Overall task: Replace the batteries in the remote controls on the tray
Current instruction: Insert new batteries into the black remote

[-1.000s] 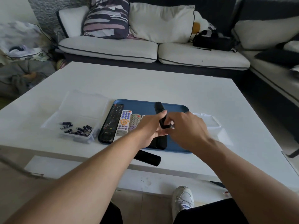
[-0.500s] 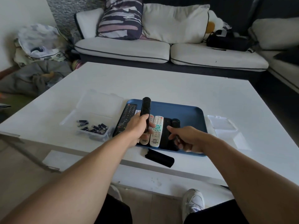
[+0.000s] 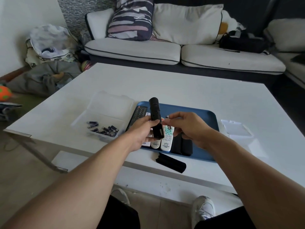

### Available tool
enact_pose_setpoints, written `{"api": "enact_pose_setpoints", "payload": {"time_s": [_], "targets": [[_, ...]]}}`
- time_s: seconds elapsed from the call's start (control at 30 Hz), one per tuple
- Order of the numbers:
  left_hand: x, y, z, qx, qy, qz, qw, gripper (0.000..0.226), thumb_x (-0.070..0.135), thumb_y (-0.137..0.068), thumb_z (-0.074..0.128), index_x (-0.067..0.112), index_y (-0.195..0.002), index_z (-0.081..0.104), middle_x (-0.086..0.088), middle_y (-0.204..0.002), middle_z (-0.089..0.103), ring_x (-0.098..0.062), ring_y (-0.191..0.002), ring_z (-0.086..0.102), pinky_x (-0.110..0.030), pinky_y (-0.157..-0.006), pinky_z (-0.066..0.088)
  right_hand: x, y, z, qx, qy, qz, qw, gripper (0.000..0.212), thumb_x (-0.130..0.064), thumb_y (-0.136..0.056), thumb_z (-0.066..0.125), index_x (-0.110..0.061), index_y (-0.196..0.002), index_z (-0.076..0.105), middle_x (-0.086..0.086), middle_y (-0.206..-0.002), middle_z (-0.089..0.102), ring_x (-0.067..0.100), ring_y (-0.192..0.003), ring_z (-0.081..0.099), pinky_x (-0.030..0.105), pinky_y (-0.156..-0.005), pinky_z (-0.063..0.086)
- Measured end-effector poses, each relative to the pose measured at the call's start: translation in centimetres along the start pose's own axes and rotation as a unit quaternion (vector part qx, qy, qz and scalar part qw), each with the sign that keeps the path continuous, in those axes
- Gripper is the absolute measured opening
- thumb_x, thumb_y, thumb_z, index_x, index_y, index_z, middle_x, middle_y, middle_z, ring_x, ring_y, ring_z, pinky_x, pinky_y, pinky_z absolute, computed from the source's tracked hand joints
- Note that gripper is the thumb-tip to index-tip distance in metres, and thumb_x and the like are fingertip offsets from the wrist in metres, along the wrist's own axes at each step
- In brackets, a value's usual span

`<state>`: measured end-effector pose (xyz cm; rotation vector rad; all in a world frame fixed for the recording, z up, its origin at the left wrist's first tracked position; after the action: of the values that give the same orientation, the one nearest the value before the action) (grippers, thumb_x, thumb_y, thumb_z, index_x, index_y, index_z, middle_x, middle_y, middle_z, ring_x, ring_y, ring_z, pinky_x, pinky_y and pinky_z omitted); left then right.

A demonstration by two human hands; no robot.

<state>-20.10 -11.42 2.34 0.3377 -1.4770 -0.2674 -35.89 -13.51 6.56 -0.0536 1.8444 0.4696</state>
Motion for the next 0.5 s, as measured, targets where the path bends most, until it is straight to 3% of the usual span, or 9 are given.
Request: {"api": "enact_pose_setpoints", "payload": {"time_s": [0.13, 0.23, 0.33, 0.5], "targets": [[0.1, 0.3, -0.1, -0.009, 0.041, 0.005, 0.999, 0.021, 0.017, -0.103, 0.056, 0.014, -0.121, 0.065, -0.014, -0.111, 0.072, -0.028, -0.091, 0.073, -0.041, -0.071, 0.063, -0.1, 0.4, 1.0, -0.041, 0.016, -0.015, 0.999, 0.015, -0.033, -0.092, 0.071, -0.021, -0.1, 0.076, -0.002, -0.078, 0.07, 0.009, -0.056, 0.056, 0.024, -0.05, 0.027], [0.2, 0.4, 0.0, -0.01, 0.048, 0.011, 0.999, 0.017, 0.017, -0.103, 0.056, 0.015, -0.117, 0.065, -0.015, -0.109, 0.071, -0.031, -0.09, 0.073, -0.045, -0.071, 0.063, -0.4, 0.5, 0.6, -0.01, 0.064, -0.043, 0.997, 0.013, -0.03, -0.088, 0.077, -0.02, -0.098, 0.077, -0.008, -0.062, 0.063, 0.006, -0.049, 0.052, 0.016, -0.045, 0.031], [0.2, 0.5, 0.4, -0.017, 0.052, 0.012, 0.998, 0.015, 0.017, -0.104, 0.055, 0.012, -0.114, 0.064, -0.009, -0.099, 0.073, -0.027, -0.08, 0.075, -0.045, -0.07, 0.063, -0.8, 0.7, 0.1, 0.025, 0.091, -0.085, 0.992, 0.022, -0.024, -0.079, 0.085, -0.015, -0.092, 0.071, -0.004, -0.069, 0.071, 0.009, -0.054, 0.062, 0.011, -0.048, 0.04], [0.7, 0.6, 1.0, -0.027, 0.044, 0.028, 0.998, 0.019, 0.017, -0.103, 0.055, 0.009, -0.12, 0.06, -0.012, -0.106, 0.07, -0.027, -0.081, 0.075, -0.044, -0.07, 0.063, -1.3, 0.8, -0.2, 0.022, 0.113, -0.123, 0.986, 0.009, -0.017, -0.084, 0.081, -0.021, -0.087, 0.074, -0.007, -0.08, 0.076, 0.013, -0.061, 0.07, 0.028, -0.073, 0.055]]}}
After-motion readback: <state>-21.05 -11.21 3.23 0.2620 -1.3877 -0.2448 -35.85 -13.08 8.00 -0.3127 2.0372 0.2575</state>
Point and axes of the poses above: each hand's wrist, its own y-axis away from the middle knuckle, its own z-axis out of the palm, x = y × z, the point moved 8 cm from there along -y, towards the middle knuckle
